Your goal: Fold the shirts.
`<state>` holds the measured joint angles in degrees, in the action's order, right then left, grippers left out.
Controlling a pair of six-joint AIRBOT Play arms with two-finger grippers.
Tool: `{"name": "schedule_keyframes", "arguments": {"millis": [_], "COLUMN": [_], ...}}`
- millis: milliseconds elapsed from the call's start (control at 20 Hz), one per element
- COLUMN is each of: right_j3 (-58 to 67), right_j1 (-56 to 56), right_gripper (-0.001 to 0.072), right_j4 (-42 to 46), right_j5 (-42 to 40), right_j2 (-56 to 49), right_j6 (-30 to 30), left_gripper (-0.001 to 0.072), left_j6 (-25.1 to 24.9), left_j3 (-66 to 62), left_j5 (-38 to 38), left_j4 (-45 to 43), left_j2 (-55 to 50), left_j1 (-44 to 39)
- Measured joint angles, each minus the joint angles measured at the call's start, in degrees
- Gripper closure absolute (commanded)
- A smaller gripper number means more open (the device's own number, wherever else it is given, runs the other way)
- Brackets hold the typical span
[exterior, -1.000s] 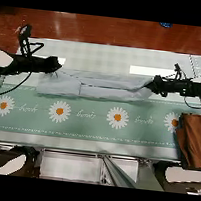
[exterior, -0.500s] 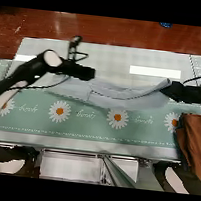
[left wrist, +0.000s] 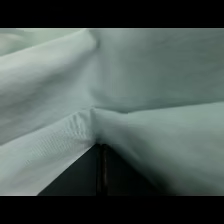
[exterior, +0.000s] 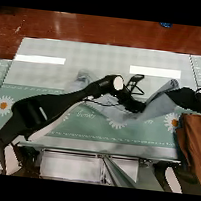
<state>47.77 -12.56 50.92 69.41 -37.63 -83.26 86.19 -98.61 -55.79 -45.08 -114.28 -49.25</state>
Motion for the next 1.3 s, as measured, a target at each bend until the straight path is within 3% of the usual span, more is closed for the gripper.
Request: {"name": "schedule_keyframes", "arguments": {"millis": [200,500,850,1050,1200,1250,1300], "right_j3": [0.0,1.86,15.43,27.32,34.45,35.95,37.11], "right_j1": [0.07,9.53,29.86,37.97,42.16,43.12,43.95], "right_gripper": [0.0687,0.0687,0.0687,0.0687,0.0683,0.0557,0.0301], "right_j4": [-1.42,-4.02,-4.72,-5.09,-5.77,-6.19,-6.95], "right_j5": [0.11,-4.42,-15.93,-18.67,-20.28,-20.72,-21.14], "right_j2": [0.39,-4.11,-26.32,-41.62,-51.8,-54.55,-57.16], "right_j6": [0.35,0.81,-0.17,-0.31,-0.7,-0.81,-1.11], "left_gripper": [0.0689,0.0689,0.0689,0.0689,0.0689,0.0689,0.0689], "left_j6": [1.51,2.78,2.97,2.99,3.32,3.63,3.87], "left_j3": [-4.2,-5.64,2.14,15.87,28.39,32.72,36.98], "left_j5": [-2.12,-7.72,-13.07,-13.25,-11.67,-10.84,-9.53], "left_j4": [1.84,-1.05,-22.08,-28.35,-28.44,-28.41,-27.96], "left_j2": [-0.98,9.62,38.36,56.17,65.94,68.37,70.18], "left_j1": [3.43,21.09,36.96,41.18,42.07,42.25,42.4]}}
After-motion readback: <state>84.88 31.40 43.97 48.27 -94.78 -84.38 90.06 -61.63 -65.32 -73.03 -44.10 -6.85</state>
